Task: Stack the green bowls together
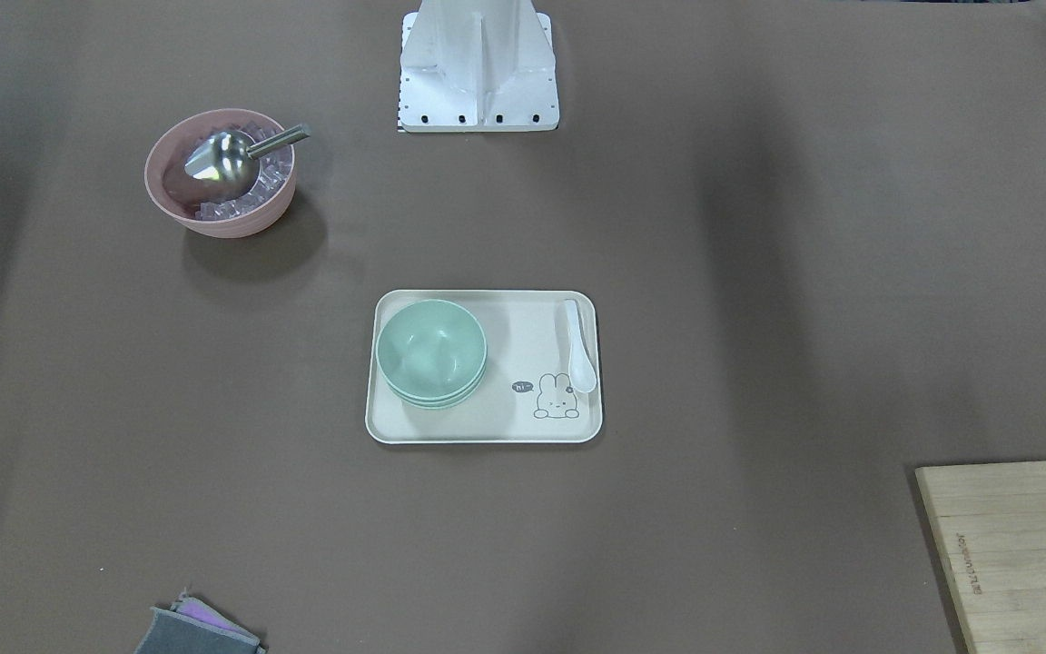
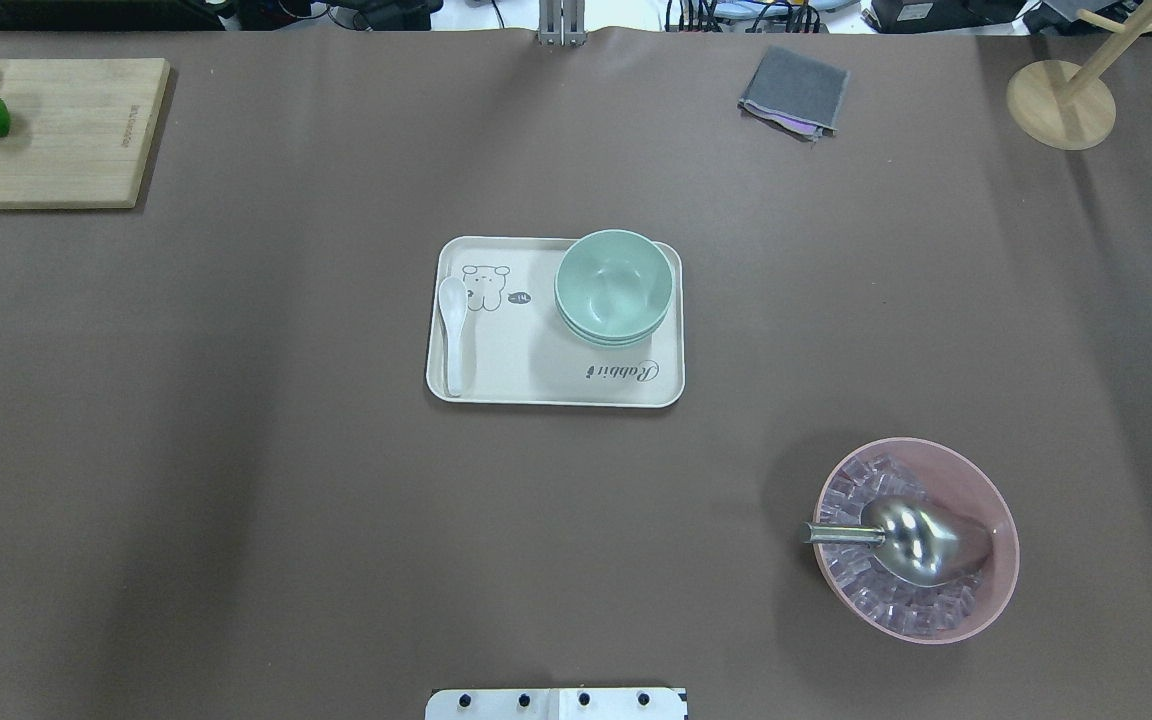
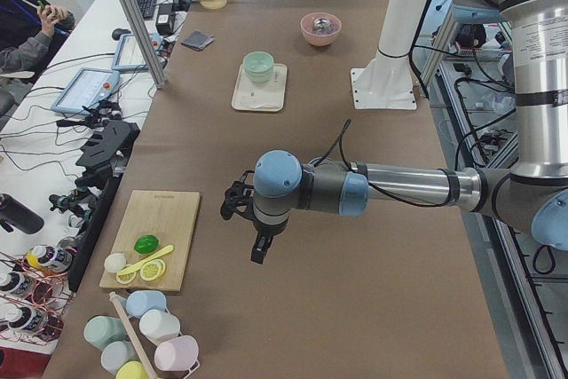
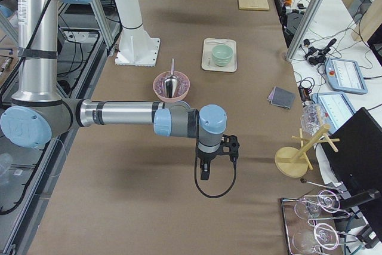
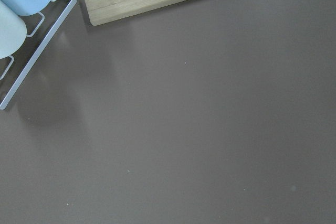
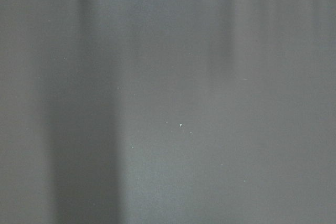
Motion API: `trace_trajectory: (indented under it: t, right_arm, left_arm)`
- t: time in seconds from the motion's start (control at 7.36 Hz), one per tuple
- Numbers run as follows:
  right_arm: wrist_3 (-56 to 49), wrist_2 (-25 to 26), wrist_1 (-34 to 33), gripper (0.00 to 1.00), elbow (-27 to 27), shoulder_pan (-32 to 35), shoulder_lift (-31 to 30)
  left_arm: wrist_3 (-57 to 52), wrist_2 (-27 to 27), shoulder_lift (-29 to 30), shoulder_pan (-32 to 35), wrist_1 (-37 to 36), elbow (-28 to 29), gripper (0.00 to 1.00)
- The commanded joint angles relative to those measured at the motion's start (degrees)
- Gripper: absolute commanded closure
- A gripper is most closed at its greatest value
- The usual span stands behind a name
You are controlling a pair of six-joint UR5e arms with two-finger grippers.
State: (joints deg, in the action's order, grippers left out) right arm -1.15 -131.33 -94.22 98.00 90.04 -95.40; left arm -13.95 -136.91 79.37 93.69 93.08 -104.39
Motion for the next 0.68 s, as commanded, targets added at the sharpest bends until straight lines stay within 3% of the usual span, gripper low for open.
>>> trace_trajectory:
  t: [0.0, 0.54]
  right_arm:
    - [0.01, 0.02, 0.0, 0.0, 0.0, -0.13, -0.04]
    - [0.01, 0.02, 0.0, 0.0, 0.0, 0.04, -0.04]
  left_arm:
    - [0.06, 0.07, 0.0, -0.08, 0.0, 0.07, 0.02]
    - [0.15, 0.07, 0.08, 0.0, -0.09, -0.11, 0.02]
